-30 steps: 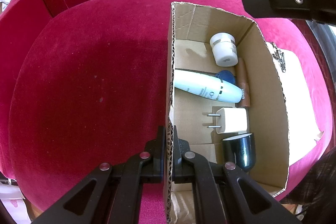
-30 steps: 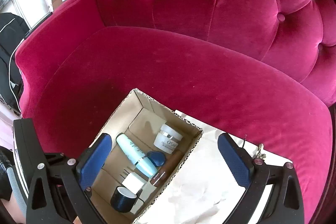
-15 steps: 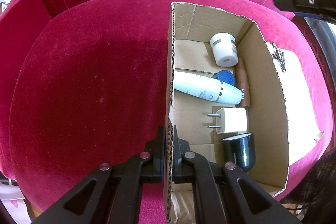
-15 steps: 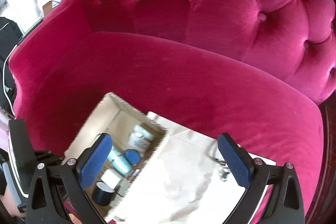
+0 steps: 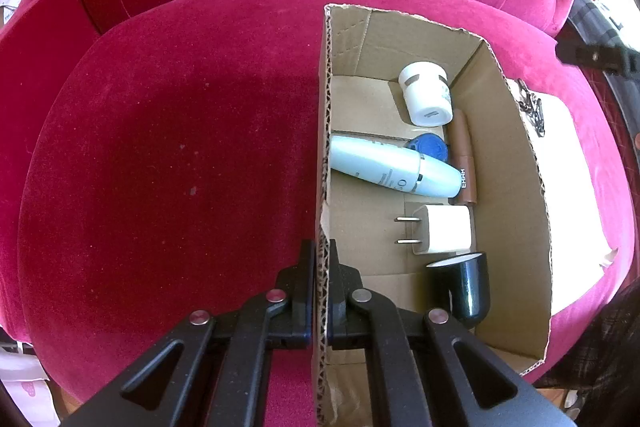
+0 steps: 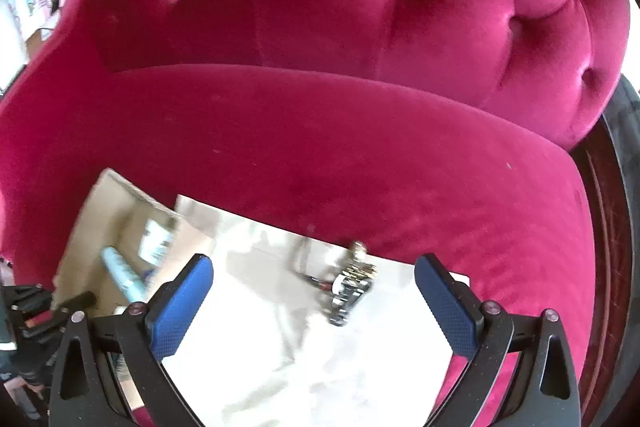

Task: Organize rigid objects
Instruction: 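Move the right tool back over the paper to the metal keychain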

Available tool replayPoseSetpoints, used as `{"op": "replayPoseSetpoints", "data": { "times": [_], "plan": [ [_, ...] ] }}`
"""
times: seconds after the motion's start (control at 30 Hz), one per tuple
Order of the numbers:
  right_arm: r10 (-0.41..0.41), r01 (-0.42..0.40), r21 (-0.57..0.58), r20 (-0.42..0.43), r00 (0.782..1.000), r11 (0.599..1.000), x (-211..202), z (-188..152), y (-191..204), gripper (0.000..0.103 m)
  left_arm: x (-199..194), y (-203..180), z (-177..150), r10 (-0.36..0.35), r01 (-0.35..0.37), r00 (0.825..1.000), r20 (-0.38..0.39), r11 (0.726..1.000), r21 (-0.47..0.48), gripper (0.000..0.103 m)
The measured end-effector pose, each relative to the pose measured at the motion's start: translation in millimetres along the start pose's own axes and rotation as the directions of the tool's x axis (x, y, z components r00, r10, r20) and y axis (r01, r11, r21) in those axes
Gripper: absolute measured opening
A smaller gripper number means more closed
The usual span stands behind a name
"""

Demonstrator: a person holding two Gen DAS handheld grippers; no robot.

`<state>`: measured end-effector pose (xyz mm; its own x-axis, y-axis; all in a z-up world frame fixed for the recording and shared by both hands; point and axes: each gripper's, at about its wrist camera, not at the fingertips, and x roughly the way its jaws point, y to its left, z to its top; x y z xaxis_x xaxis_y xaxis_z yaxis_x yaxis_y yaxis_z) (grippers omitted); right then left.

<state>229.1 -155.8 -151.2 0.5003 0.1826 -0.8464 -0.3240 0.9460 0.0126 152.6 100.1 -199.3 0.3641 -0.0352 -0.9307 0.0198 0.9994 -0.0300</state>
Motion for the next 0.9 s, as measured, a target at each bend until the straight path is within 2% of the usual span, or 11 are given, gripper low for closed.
{"op": "replayPoseSetpoints", "data": {
  "times": [0.37, 0.9],
  "plan": [
    [-0.033, 0.037, 0.062, -0.065, 0.997, 0.997, 36.5, -29.8, -29.1, 0.103, -2.0, -0.9, -1.0, 0.001, -0.001, 1.0, 0.001, 1.0, 0.003, 0.004],
    [-0.04, 0.055, 0.114, -0.132, 0.99, 0.992, 72.8, -42.6, -41.8, 0.103, -3.6, -0.7, -1.0, -0.001, 0.001, 1.0, 0.002, 1.0, 0.0, 0.004]
  ]
}}
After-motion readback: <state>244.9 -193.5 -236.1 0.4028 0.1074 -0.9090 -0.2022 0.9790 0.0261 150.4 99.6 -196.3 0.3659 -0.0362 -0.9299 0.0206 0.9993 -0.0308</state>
